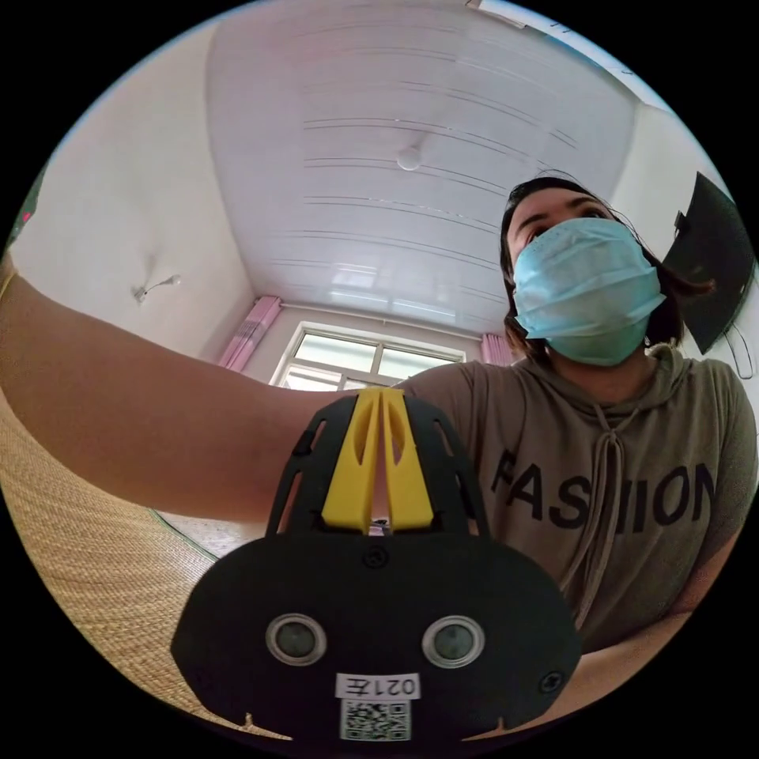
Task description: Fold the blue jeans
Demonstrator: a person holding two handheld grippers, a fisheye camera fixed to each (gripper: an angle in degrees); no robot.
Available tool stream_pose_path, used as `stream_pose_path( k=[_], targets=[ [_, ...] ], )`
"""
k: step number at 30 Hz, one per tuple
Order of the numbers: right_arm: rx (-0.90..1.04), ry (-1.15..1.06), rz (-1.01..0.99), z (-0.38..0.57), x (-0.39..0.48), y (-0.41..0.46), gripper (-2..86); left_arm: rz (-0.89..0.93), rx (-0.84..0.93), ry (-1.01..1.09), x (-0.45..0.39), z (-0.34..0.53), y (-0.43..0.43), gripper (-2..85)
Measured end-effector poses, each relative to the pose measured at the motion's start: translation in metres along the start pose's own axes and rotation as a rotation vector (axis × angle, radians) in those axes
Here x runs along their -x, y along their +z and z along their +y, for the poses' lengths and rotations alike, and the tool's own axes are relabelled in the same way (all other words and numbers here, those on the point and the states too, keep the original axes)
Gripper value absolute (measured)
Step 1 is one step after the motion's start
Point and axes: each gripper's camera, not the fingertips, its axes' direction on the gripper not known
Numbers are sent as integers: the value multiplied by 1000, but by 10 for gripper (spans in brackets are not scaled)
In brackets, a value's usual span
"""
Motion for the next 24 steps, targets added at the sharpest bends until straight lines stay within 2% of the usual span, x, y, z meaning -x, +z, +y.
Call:
stream_pose_path(
  k=[5, 8, 11, 13, 15, 19, 24],
  targets=[
    [43, 6, 43, -25, -12, 22, 112, -18, -45, -1, 3, 17, -11, -10],
    [35, 25, 102, -29, -14, 25, 53, -35, -51, -7, 8, 25, -15, -10],
    [1, 219, 4, -21, -57, 11, 48, -53, -48, -21, 14, 33, -16, -10],
    [-85, 417, -138, 7, -115, -17, 47, -68, -41, -31, 21, 38, -16, -10],
    [-129, 511, -195, 37, -156, -46, 45, -85, -33, -42, 27, 41, -15, -10],
    [-120, 599, -150, 127, -222, -129, 40, -107, -32, -84, 42, 47, -15, -9],
    [-82, 660, -77, 256, -242, -246, 39, -130, -26, -110, 56, 49, -12, -9]
  ],
)
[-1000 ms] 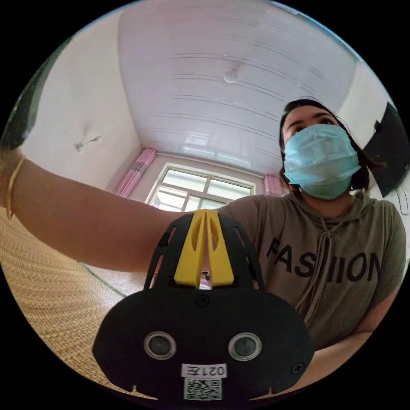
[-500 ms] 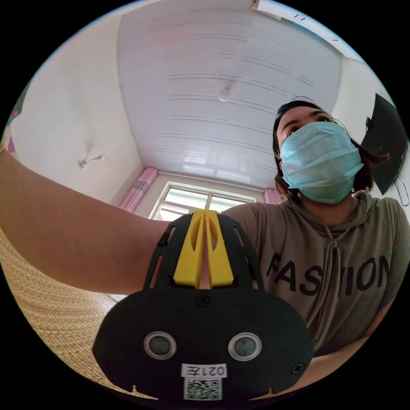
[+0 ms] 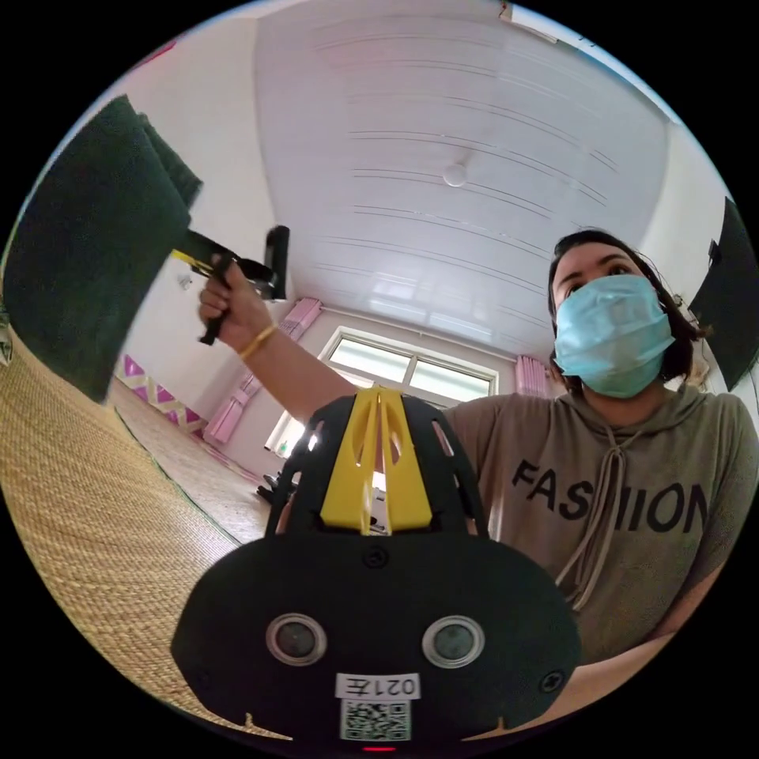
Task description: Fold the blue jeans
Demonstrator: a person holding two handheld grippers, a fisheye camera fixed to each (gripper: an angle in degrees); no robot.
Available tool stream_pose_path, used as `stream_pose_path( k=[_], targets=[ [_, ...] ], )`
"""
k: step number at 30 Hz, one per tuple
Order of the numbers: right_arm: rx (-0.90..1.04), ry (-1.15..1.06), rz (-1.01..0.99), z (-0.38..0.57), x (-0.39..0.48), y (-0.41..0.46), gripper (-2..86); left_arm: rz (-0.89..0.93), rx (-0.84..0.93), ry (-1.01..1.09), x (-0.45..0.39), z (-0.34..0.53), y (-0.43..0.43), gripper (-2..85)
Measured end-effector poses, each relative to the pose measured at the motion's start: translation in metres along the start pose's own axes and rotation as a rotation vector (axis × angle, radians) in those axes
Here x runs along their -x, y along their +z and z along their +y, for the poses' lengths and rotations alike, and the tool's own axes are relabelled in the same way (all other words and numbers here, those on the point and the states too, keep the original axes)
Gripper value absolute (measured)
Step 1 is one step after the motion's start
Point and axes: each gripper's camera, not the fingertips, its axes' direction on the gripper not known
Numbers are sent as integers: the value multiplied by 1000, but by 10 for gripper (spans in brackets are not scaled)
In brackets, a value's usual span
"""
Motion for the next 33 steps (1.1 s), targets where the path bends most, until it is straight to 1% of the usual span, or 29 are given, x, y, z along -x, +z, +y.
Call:
stream_pose_path(
  k=[2, 4, 6, 9, 11, 12, 13, 15, 18, 20, 21, 23, 26, 27, 29, 31, 32, 33],
  targets=[
    [27, -4, 60, 38, -8, -41, 41, -3, 10, -15, 6, 0, 4, -9],
    [90, -35, 153, 90, 3, -74, 42, -14, 23, -37, 14, -1, 8, -9],
    [151, -53, 166, 131, 22, -79, 44, -33, 27, -63, 21, -1, 9, -9],
    [281, -106, 136, 211, 84, -50, 44, -68, 8, -119, 32, -2, 6, -9],
    [354, -146, 117, 263, 132, -22, 45, -124, 0, -144, 34, -5, 3, -9],
    [377, -156, 105, 295, 160, -10, 47, -185, 12, -157, 32, -10, 1, -10],
    [365, -128, 90, 324, 181, -3, 49, -256, 3, -181, 27, -15, -2, -10],
    [306, -32, 118, 355, 198, -8, 54, -330, -44, -246, 18, -21, -10, -10],
    [226, 92, 135, 390, 203, -30, 67, -406, -57, -245, -11, -35, -12, -10],
    [176, 71, 120, 406, 214, -43, 98, -466, -23, -217, -30, -41, -5, -10],
    [122, 36, 133, 414, 224, -53, 109, -484, 0, -203, -39, -44, 1, -10],
    [70, -19, 130, 422, 237, -64, 119, -481, 10, -206, -47, -46, 8, -9],
    [105, -82, 122, 429, 250, -43, 128, -465, -12, -235, -50, -48, 13, -9],
    [148, -98, 101, 435, 254, -20, 130, -472, -20, -245, -52, -49, 14, -9],
    [185, -102, 129, 449, 255, 15, 122, -482, -29, -260, -54, -51, 17, -9],
    [175, -63, 215, 470, 242, 42, 87, -494, -22, -277, -56, -58, 24, -9],
    [154, -48, 208, 476, 235, 41, 76, -500, -15, -279, -57, -61, 26, -9],
    [108, 35, 170, 487, 213, 31, 63, -523, 4, -284, -59, -67, 31, -9]
  ],
)
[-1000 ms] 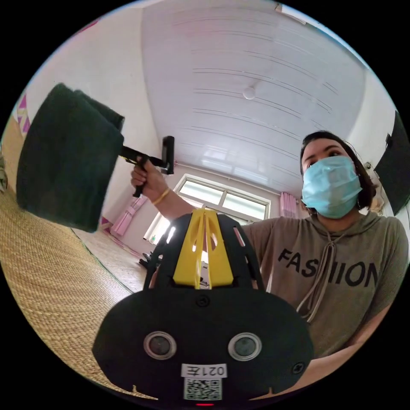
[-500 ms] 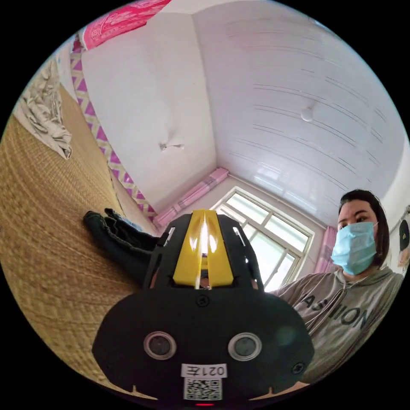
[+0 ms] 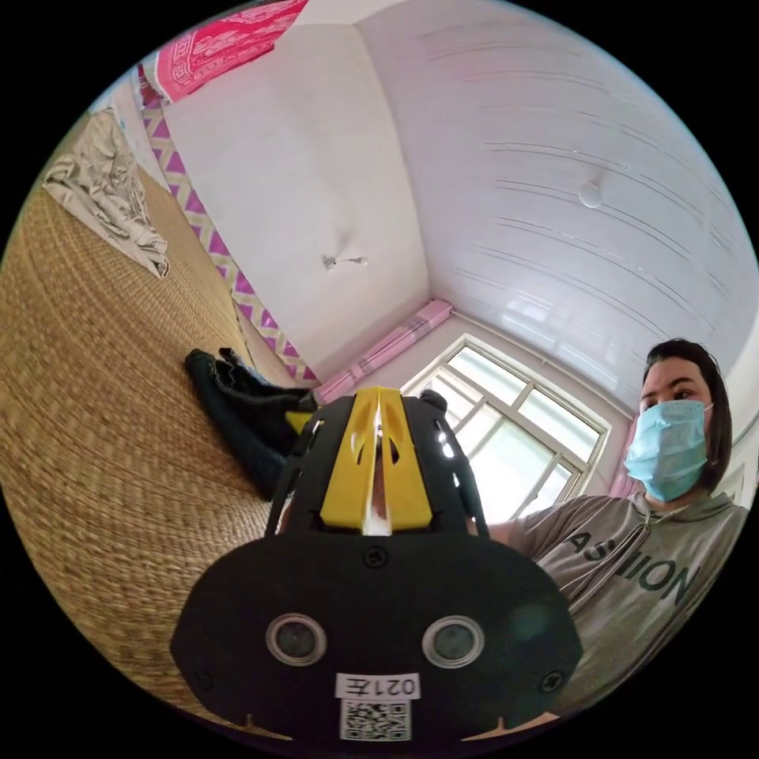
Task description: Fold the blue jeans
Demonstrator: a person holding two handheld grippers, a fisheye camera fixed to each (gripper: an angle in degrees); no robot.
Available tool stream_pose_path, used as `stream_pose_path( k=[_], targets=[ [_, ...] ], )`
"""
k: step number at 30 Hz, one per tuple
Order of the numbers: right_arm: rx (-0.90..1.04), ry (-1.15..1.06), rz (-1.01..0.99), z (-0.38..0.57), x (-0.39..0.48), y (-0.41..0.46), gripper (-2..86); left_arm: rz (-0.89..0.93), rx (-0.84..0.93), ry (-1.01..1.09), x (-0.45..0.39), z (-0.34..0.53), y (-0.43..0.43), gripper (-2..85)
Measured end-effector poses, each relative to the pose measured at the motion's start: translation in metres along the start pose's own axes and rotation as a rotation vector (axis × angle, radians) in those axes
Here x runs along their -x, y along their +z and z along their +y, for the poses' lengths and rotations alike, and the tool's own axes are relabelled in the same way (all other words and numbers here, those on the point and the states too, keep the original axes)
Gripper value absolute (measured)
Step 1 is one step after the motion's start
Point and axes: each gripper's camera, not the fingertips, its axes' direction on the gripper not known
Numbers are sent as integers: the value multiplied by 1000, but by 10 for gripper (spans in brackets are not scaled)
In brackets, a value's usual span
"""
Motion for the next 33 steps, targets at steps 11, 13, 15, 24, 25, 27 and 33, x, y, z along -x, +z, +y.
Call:
stream_pose_path(
  k=[11, 13, 15, 24, 25, 27, 33],
  targets=[
    [-283, 749, 144, 268, -346, -180, 52, -293, 387, 28, -39, -61, 165, 80],
    [-265, 897, 208, 355, -403, -197, 52, -448, 510, 72, -42, -66, 215, 84],
    [-212, 1006, 221, 423, -436, -190, 52, -602, 622, 81, -34, -70, 246, 73],
    [3, 1335, 105, 738, -444, -108, 52, -584, 852, -8, 0, -134, 316, 3],
    [-25, 1350, 80, 760, -436, -109, 52, -571, 865, -23, 3, -142, 322, 3],
    [-50, 1368, 50, 788, -424, -107, 55, -557, 871, -33, 5, -152, 327, 6],
    [-156, 1546, -115, 897, -370, -102, 67, -416, 835, 203, -70, -158, 338, 67]
  ],
)
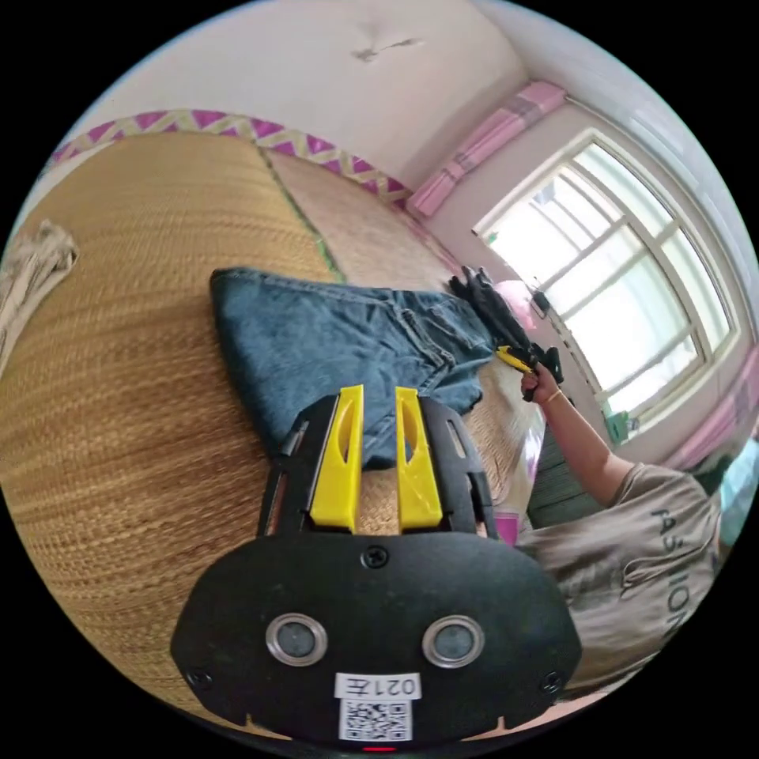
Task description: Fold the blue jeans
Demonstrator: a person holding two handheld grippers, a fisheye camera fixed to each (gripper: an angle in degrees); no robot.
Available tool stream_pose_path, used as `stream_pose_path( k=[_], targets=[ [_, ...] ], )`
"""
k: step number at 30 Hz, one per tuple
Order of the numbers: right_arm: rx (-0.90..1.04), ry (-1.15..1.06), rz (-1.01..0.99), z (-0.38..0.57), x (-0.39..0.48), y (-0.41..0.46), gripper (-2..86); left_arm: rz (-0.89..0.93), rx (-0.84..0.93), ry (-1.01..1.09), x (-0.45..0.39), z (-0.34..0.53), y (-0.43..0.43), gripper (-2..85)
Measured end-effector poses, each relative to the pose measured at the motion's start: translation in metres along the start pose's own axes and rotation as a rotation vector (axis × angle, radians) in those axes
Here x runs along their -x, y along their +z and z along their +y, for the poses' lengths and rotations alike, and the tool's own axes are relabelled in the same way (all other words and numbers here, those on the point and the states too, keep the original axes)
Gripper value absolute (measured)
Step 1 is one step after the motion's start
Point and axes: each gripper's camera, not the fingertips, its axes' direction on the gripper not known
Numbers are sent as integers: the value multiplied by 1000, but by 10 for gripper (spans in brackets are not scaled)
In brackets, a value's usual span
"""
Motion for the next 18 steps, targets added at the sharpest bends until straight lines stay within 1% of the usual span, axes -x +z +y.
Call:
stream_pose_path(
  k=[1, 2, 4, 6, 8, 10, 11, 14, 16, 18],
  targets=[
    [-38, -14, -3, 18, -8, -14, 64, -51, 25, 96, -30, -6, 6, 73],
    [-61, -26, 4, 28, -9, -21, 63, -90, 45, 149, -46, -9, 11, 75],
    [-90, -110, 23, 68, -7, -35, 60, -260, 137, 350, -104, -21, 46, 82],
    [-81, -181, 5, 95, 1, -33, 59, -319, 213, 438, -131, -29, 78, 84],
    [-69, -255, 16, 121, 13, -24, 55, -289, 275, 457, -142, -38, 106, 83],
    [-50, -361, 109, 150, 35, -5, 43, -300, 319, 457, -147, -46, 131, 83],
    [-49, -388, 119, 156, 42, -3, 39, -305, 324, 458, -147, -47, 136, 82],
    [-60, -497, 237, 186, 75, 14, 20, -316, 371, 456, -141, -44, 153, 78],
    [-30, -570, 326, 207, 100, 37, 14, -328, 383, 438, -130, -36, 156, 49],
    [0, -588, 351, 217, 111, 52, 12, -303, 354, 405, -119, -30, 148, 17]
  ],
)
